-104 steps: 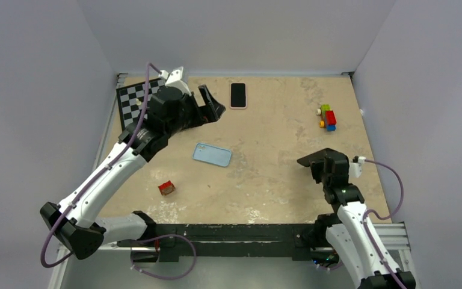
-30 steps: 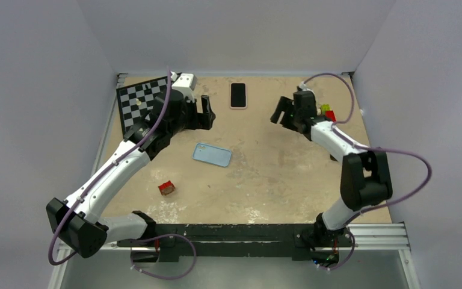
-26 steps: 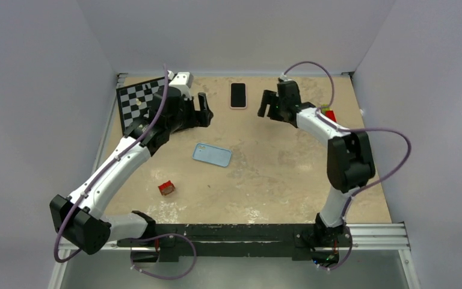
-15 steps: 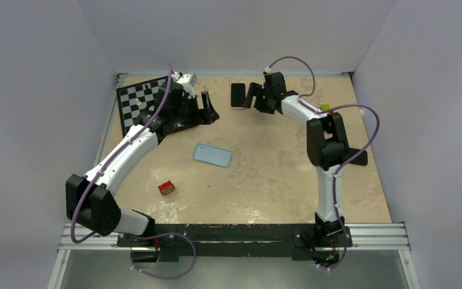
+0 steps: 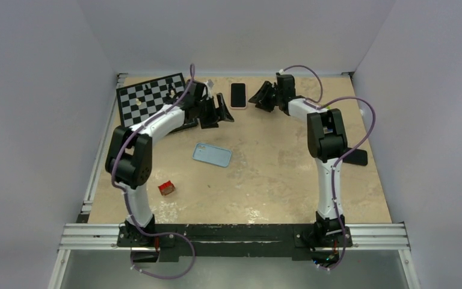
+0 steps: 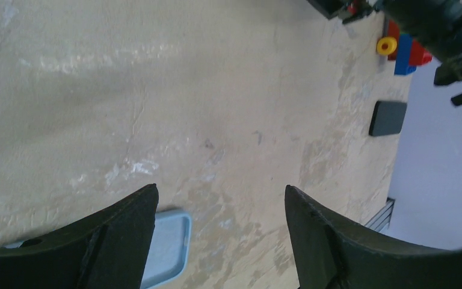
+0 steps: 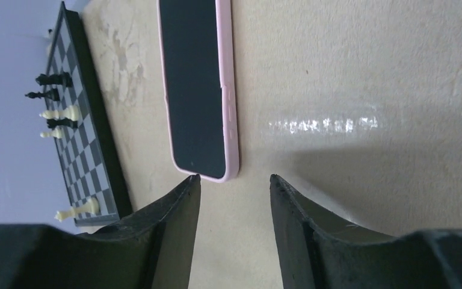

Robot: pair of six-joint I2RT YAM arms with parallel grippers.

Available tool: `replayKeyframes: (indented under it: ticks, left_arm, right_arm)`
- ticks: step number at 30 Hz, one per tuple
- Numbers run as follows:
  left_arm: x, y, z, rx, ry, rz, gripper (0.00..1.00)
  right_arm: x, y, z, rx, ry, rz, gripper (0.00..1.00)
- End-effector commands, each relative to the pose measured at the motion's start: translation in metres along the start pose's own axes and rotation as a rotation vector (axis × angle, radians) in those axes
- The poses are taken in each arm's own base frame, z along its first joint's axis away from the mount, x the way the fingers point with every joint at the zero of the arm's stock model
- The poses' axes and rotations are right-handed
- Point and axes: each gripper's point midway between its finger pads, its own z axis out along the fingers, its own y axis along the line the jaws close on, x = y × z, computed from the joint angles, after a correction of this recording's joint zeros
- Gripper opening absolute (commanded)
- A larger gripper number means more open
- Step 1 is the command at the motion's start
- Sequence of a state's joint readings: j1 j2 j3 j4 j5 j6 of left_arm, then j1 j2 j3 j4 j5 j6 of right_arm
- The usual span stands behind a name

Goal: Take the phone out of the phone case
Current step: Move the phone to the center of the board.

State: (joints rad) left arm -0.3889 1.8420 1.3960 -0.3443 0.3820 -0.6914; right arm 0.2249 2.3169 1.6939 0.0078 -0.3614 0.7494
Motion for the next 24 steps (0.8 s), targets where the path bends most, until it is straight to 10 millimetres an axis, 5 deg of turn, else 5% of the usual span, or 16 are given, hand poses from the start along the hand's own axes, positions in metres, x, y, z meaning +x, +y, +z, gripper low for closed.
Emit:
replayKeyframes:
  ticks: [1,5,13,21,24]
  left_arm:
    - [-0.052,-0.017,0.022,0.056,-0.080,-0.142,0.79]
    - [-0.092,0.000,0.054,0.184,-0.174,-0.374,0.69]
    - [-0.140,0.032,0.090,0.063,-0.295,-0.364,0.66]
    - [-0.151,0.037,0.129,0.097,-0.268,-0.368,0.56]
    - [-0.147,0.041,0.144,0.083,-0.233,-0.418,0.37]
  right_arm:
    - [-0.012,0.024,0.011,-0.123,-0.012,0.042,0.49]
    - [-0.013,0.026,0.018,-0.144,0.009,0.043,0.45]
    - [-0.012,0.028,0.032,-0.170,0.024,0.071,0.41]
    - [-0.004,0.018,0.043,-0.160,0.041,0.085,0.37]
    - [0.000,0.014,0.045,-0.157,0.053,0.079,0.35]
